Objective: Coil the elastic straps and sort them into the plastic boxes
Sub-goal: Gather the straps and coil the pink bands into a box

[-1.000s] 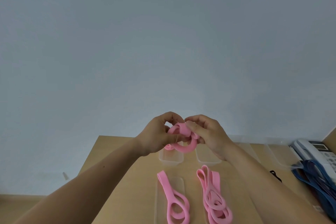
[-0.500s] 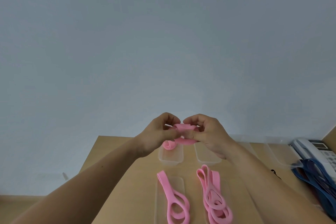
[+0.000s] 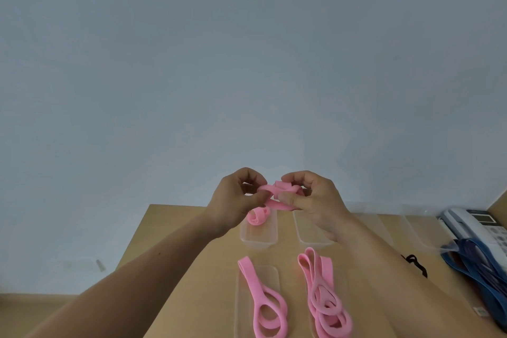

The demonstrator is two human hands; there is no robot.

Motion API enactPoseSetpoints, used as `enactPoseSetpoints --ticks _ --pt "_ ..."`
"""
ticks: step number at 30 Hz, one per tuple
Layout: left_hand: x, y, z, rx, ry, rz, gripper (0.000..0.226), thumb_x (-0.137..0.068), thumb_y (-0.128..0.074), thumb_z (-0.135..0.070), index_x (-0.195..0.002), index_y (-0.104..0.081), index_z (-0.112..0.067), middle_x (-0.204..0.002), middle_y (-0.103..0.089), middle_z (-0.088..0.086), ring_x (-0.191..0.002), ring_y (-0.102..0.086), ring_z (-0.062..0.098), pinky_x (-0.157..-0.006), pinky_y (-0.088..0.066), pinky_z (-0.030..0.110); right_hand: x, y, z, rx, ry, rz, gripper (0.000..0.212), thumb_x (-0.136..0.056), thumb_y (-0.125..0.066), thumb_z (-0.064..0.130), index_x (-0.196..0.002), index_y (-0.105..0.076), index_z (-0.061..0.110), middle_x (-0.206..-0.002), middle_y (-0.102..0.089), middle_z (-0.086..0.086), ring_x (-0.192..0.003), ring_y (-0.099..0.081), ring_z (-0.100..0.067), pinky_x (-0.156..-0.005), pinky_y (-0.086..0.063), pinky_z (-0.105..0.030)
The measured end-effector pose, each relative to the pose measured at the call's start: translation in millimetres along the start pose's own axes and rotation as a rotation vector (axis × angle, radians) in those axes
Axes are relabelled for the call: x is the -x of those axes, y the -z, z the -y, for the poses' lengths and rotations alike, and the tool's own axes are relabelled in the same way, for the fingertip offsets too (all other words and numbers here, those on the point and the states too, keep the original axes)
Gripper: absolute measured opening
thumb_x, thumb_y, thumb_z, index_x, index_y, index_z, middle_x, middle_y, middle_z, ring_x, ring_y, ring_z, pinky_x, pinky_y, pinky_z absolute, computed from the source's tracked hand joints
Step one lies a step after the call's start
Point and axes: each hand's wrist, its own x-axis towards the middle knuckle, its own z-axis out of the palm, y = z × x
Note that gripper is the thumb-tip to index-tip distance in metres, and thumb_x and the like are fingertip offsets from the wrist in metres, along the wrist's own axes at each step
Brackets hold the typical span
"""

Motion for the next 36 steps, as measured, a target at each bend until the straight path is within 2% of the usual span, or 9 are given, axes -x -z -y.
enactPoseSetpoints --ticks 7,10,15,21,25,28,30,32,36 --pt "-1.3 -5.8 5.4 -0.116 -0.105 -0.096 0.009 -0.085 -0.076 -0.020 -0.087 -0.067 -0.017 -0.083 -0.071 -0.003 -0.074 -0.066 0.014 -0.072 -0.057 0.036 -2.4 -1.4 -0.9 -0.075 -0.008 -0.038 0.027 -0.076 -0.082 0.006 -0.097 -0.072 0.020 -0.088 -0.076 0.003 -0.081 -0.074 -0.014 -0.064 -0.056 -0.020" --pt "-2.5 -1.2 4.0 -0.014 -0.012 0.016 0.021 -0.083 -0.070 -0.033 -0.094 -0.072 -0.016 -0.087 -0.074 0.002 -0.074 -0.067 0.019 -0.075 -0.057 0.036 -1.9 2.8 0.2 -0.106 -0.030 -0.009 0.027 -0.078 -0.080 0.005 -0.102 -0.070 0.013 -0.089 -0.077 -0.001 -0.080 -0.075 -0.020 -0.064 -0.057 -0.021" --pt "-4.7 5.8 5.4 0.067 0.128 0.123 0.037 -0.083 -0.068 -0.037 -0.116 -0.067 -0.021 -0.106 -0.073 0.006 -0.096 -0.071 0.029 -0.088 -0.058 0.038 -2.4 6.4 -3.1 -0.069 -0.074 0.031 0.031 -0.072 -0.085 0.009 -0.099 -0.073 0.014 -0.090 -0.076 -0.002 -0.083 -0.073 -0.016 -0.066 -0.057 -0.024" --pt "-4.6 3.2 9.8 0.040 0.261 0.180 0.021 -0.096 -0.062 -0.021 -0.106 -0.071 -0.005 -0.099 -0.073 0.013 -0.082 -0.071 0.025 -0.070 -0.056 0.029 -1.4 -7.0 -18.0 0.061 -0.016 0.053 0.039 -0.063 -0.088 0.030 -0.097 -0.071 0.023 -0.089 -0.076 0.004 -0.084 -0.072 -0.009 -0.069 -0.054 -0.017" --pt "-4.1 13.4 17.9 0.161 0.364 0.149 0.019 -0.095 -0.063 -0.013 -0.104 -0.071 0.001 -0.096 -0.074 0.019 -0.076 -0.070 0.025 -0.065 -0.054 0.024 -3.6 -16.4 -30.9 0.339 0.012 0.089 0.032 -0.077 -0.083 0.024 -0.098 -0.065 0.039 -0.097 -0.072 0.013 -0.087 -0.066 0.003 -0.077 -0.053 -0.016" --pt "-5.5 21.8 25.0 0.270 0.453 0.085 0.022 -0.095 -0.062 -0.010 -0.105 -0.069 0.009 -0.088 -0.071 0.019 -0.066 -0.067 0.022 -0.059 -0.052 0.023 -2.2 -25.2 -36.9 0.512 0.107 0.087 0.035 -0.075 -0.080 0.041 -0.104 -0.062 0.047 -0.103 -0.066 0.025 -0.095 -0.062 0.006 -0.083 -0.053 -0.016" --pt "-6.3 27.7 30.0 0.338 0.503 0.037 0.024 -0.094 -0.063 -0.009 -0.105 -0.066 0.012 -0.085 -0.069 0.018 -0.062 -0.067 0.022 -0.057 -0.053 0.022 -1.1 -30.5 -42.3 0.697 0.200 0.116 0.050 -0.071 -0.077 0.052 -0.117 -0.059 0.041 -0.113 -0.058 0.029 -0.104 -0.056 0.004 -0.086 -0.047 -0.012" --pt "-6.8 33.0 35.1 0.373 0.539 0.031 0.022 -0.094 -0.064 -0.009 -0.103 -0.067 0.011 -0.081 -0.069 0.016 -0.061 -0.067 0.022 -0.056 -0.053 0.022 -0.4 -36.1 -49.7 0.863 0.323 0.110 0.062 -0.072 -0.078 0.046 -0.127 -0.057 0.029 -0.120 -0.049 0.029 -0.112 -0.049 0.001 -0.092 -0.037 -0.011" --pt "-8.6 37.8 51.7 0.384 0.589 0.075 0.018 -0.094 -0.064 -0.012 -0.099 -0.066 0.005 -0.082 -0.069 0.014 -0.065 -0.065 0.024 -0.058 -0.054 0.024 -0.9 -45.0 -60.7 1.017 0.531 0.046 0.050 -0.072 -0.084 0.031 -0.117 -0.066 0.017 -0.112 -0.062 0.009 -0.102 -0.058 -0.013 -0.084 -0.050 -0.023"
